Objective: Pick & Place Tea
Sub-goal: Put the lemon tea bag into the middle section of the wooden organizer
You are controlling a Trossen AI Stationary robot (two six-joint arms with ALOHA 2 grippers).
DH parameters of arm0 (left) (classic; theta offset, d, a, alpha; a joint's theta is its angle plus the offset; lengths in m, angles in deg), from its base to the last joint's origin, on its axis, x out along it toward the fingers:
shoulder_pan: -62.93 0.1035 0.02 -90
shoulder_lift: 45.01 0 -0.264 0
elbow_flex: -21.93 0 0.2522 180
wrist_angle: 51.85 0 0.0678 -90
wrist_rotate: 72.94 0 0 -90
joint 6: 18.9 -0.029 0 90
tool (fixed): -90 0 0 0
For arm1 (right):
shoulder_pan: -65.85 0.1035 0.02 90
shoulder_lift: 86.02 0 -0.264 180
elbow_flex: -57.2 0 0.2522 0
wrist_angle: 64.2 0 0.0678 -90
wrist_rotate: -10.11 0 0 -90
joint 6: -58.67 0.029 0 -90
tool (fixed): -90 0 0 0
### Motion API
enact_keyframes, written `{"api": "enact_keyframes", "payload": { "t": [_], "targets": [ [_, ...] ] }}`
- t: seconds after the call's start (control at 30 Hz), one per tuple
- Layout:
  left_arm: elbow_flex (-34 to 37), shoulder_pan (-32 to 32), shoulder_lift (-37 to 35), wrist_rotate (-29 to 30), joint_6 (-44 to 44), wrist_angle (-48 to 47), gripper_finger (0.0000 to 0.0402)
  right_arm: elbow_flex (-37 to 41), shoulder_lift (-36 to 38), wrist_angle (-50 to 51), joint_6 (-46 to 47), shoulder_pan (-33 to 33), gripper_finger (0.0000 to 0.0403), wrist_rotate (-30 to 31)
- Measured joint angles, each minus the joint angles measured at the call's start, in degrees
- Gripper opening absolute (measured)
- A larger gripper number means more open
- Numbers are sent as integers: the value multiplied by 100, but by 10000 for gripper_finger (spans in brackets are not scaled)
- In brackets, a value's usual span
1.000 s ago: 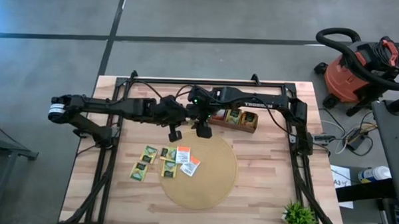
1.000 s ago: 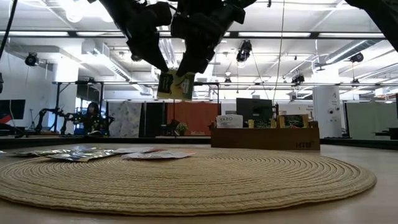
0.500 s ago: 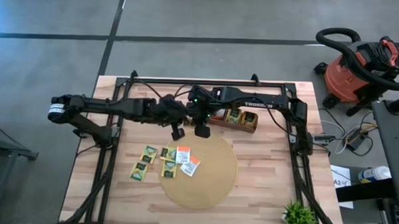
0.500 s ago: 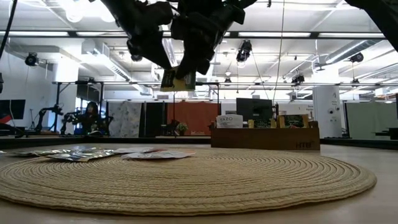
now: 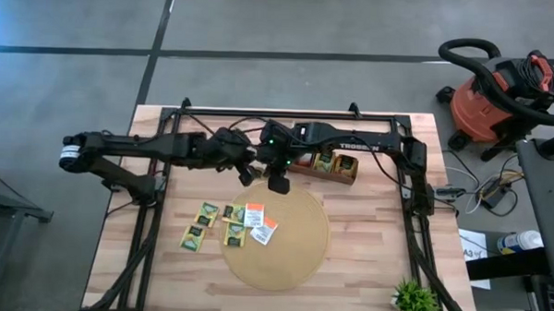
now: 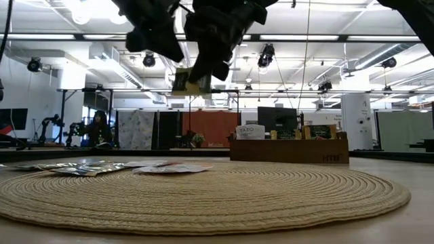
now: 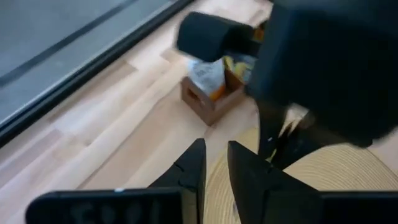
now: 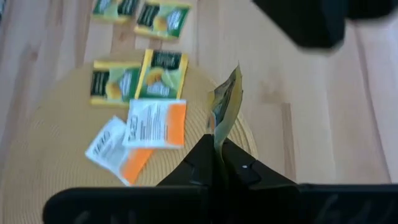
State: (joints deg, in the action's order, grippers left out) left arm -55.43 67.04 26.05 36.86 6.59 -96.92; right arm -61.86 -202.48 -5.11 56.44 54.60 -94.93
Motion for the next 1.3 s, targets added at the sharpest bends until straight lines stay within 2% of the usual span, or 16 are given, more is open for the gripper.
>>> {"api": "enact_keyframes", "payload": {
  "t": [0.17, 0.3, 0.4, 0.5, 0.6, 0.67, 0.77, 0.87, 0.97, 1.13, 1.3],
  "targets": [
    [181, -100, -589, 360, 271, 43, 64, 127, 302, -658, 386, -137, 9, 94],
    [273, -269, -1153, 1088, 481, 228, 64, 462, 796, -1574, 781, -382, 8, 461],
    [506, -467, -1553, 1678, 499, 314, 64, 942, 1259, -2394, 1166, -595, 8, 514],
    [889, -587, -1938, 2079, 468, 783, 64, 1662, 1737, -3323, 1554, -692, 8, 516],
    [1393, -483, -2257, 2062, 357, 1957, 64, 2432, 2213, -4220, 2013, -748, 8, 533],
    [1836, -279, -2272, 1557, 129, 2745, 64, 2830, 2497, -4814, 2318, -763, 8, 601],
    [2401, 194, -2182, 341, 111, 4223, 64, 3240, 2790, -5547, 2625, -667, 8, 821],
    [2908, 721, -1949, -379, 581, 5328, 64, 3444, 2981, -5920, 2837, -523, 8, 1150],
    [3095, 1332, -1784, -1199, 1152, 6532, 64, 3483, 3153, -5992, 2863, -413, 8, 1413],
    [3175, 2101, -1339, -2872, 2006, 6956, 65, 3462, 3157, -5903, 2860, -144, 8, 1906],
    [2835, 2249, -1007, -3743, 1886, 7174, 65, 3462, 3120, -5924, 2907, 77, 8, 2523]
  ]
}}
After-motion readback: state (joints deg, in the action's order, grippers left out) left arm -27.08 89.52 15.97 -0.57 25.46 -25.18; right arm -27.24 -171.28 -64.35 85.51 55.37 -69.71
